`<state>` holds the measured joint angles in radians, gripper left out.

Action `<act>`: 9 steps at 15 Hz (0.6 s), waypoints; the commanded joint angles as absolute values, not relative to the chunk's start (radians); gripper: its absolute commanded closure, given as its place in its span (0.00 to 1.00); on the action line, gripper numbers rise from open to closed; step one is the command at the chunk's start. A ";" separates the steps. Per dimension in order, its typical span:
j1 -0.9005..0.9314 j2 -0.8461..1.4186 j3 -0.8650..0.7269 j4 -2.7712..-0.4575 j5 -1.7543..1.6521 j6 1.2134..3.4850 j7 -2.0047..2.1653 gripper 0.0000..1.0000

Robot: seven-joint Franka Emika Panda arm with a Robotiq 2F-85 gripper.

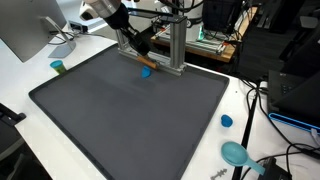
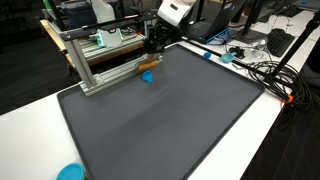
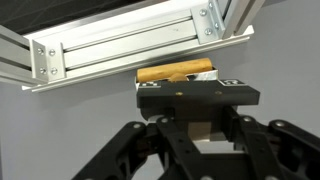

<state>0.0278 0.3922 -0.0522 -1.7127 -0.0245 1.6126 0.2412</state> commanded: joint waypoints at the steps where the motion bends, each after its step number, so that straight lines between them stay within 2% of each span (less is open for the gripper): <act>1: 0.029 0.380 -0.046 -1.745 -0.022 1.590 0.256 0.78; 9: 0.030 0.429 -0.035 -1.769 -0.004 1.731 0.256 0.78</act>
<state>0.0302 0.4221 -0.0383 -1.7635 -0.0192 1.6840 0.2418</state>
